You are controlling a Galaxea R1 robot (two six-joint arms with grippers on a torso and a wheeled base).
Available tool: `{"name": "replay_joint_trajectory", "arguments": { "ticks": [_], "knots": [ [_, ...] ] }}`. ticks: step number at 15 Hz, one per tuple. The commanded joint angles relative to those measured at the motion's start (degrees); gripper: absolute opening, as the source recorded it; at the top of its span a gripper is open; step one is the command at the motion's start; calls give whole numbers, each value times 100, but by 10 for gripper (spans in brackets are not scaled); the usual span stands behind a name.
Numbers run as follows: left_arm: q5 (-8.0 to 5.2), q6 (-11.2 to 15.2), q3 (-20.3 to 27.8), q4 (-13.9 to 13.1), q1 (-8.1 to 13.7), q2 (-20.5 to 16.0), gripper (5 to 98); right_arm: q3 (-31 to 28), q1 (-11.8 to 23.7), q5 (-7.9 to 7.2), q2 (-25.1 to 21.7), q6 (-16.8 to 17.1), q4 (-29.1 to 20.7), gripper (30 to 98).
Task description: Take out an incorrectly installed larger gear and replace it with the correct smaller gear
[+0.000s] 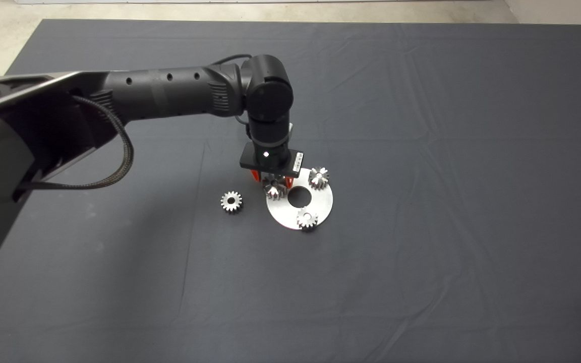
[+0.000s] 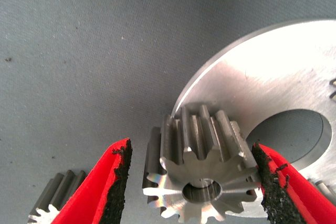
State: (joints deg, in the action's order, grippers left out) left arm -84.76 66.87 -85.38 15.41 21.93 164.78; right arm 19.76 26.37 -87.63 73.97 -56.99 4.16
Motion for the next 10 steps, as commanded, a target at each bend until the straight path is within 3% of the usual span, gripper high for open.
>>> {"name": "replay_joint_trajectory", "arguments": {
  "ticks": [1, 6, 10],
  "knots": [
    [-111, 37, 124, -99, 119, -2, 559, 0, 27, -88, -18, 22, -196, 886],
    [-155, 28, 164, -187, 119, -10, 478, 0, 27, -88, -18, 13, -196, 886],
    [-155, 28, 157, -187, 119, -2, 465, 0, 27, -88, -18, 13, -196, 886]
  ]
}}
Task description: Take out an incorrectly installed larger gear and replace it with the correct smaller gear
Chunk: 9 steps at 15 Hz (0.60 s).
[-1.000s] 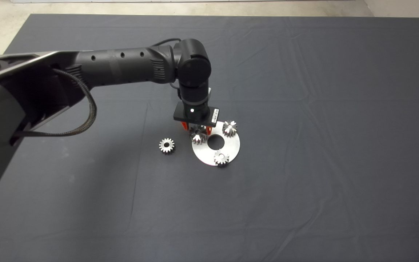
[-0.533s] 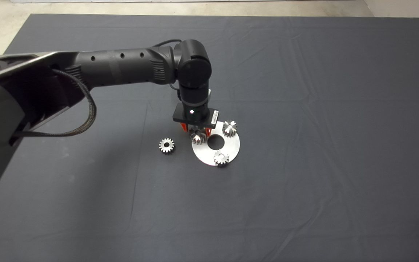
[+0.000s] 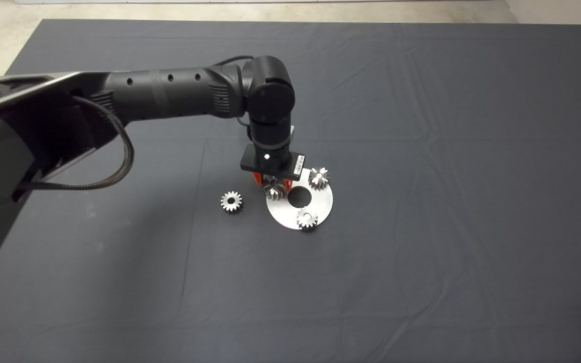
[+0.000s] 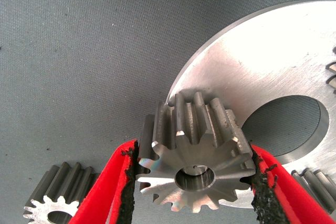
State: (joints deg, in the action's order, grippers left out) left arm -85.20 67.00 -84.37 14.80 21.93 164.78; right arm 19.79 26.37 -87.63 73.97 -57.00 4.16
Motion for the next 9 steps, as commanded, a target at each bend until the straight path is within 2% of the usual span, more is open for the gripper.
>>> {"name": "replay_joint_trajectory", "arguments": {
  "ticks": [1, 9],
  "knots": [
    [-102, 6, 36, -126, 119, -20, 464, -3, 27, -88, -18, 14, -196, 886],
    [-100, -38, -16, -126, 119, -4, 428, -11, 27, -88, 8, 7, -205, 886]
  ]
}}
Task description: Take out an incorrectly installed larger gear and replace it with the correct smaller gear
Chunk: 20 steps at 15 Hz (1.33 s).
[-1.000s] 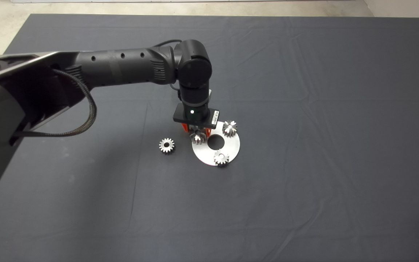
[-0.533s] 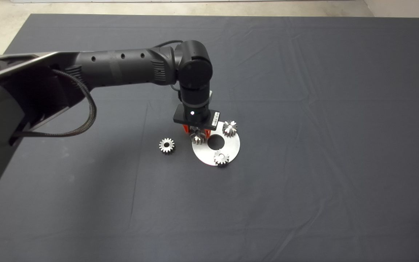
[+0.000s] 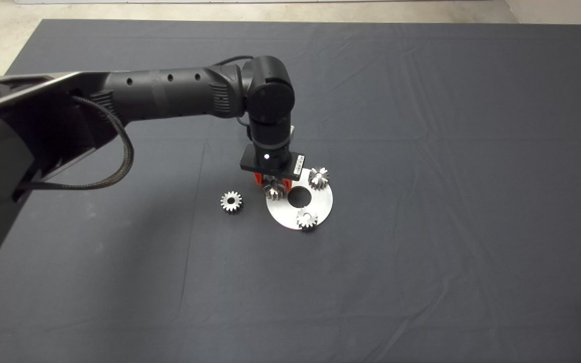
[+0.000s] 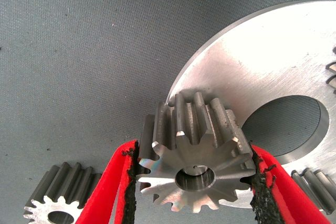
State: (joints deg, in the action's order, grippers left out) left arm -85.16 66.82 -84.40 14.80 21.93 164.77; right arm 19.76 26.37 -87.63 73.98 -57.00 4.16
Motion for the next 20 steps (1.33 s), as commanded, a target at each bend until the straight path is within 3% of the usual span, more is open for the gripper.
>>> {"name": "replay_joint_trajectory", "arguments": {
  "ticks": [1, 8, 10, 13, 18, 20],
  "knots": [
    [-99, -28, -14, -126, 119, -7, 425, -9, 27, -79, 22, 14, -205, 886],
    [-106, -55, -5, -211, 140, 15, 389, -9, 27, -79, 25, 14, -205, 886],
    [-150, -71, -5, -545, 375, 8, 387, -9, 27, -79, 25, 5, -214, 886],
    [-167, -220, -23, -758, 681, -1, 384, -9, 27, -79, 25, -13, -212, 886],
    [-185, -230, -58, -803, 848, -18, 381, -3, 27, -53, 34, -30, -187, 886],
    [-202, -408, -207, -780, 825, -125, 381, -9, 27, -79, 34, -30, -196, 886]
  ]
}}
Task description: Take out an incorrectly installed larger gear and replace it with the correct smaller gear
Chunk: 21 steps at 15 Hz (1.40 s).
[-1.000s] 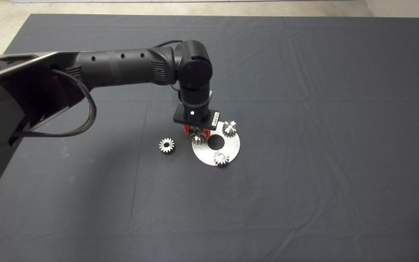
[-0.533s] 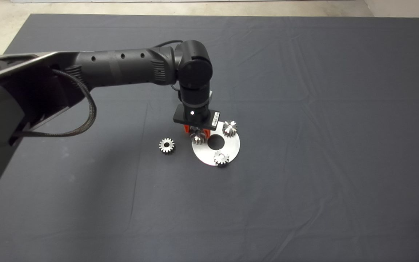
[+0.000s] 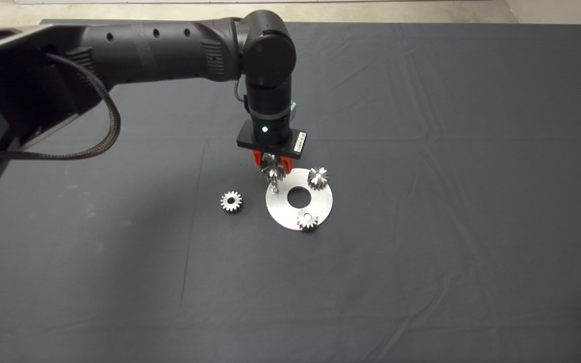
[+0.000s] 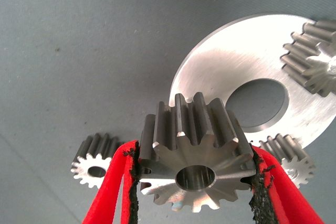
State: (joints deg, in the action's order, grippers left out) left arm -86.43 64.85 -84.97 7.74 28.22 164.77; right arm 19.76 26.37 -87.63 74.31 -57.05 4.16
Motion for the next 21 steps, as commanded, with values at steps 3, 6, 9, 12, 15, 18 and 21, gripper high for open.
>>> {"name": "replay_joint_trajectory", "arguments": {
  "ticks": [3, 6, 9, 12, 15, 18, 21],
  "knots": [
    [-76, -537, -124, 107, 167, -776, 381, -9, 27, -88, 0, -34, -213, 886],
    [-76, -718, -40, 419, 35, -1348, 380, -9, 27, -68, 77, -52, -214, 886],
    [-76, -781, 43, 562, -209, -1623, 378, -9, 27, -53, 264, -96, -214, 886],
    [-68, -808, 61, 579, -264, -1828, 378, -9, 27, -70, 264, -96, -214, 886],
    [-67, -808, 61, 579, -299, -1873, 378, -9, 27, -70, 264, -96, -214, 886],
    [-76, -798, 78, 702, -299, -1943, 379, -9, 27, -70, 264, -96, -214, 886],
    [-93, -808, 80, 702, -299, -1970, 395, -9, 27, -53, 264, -96, -214, 886]
  ]
}}
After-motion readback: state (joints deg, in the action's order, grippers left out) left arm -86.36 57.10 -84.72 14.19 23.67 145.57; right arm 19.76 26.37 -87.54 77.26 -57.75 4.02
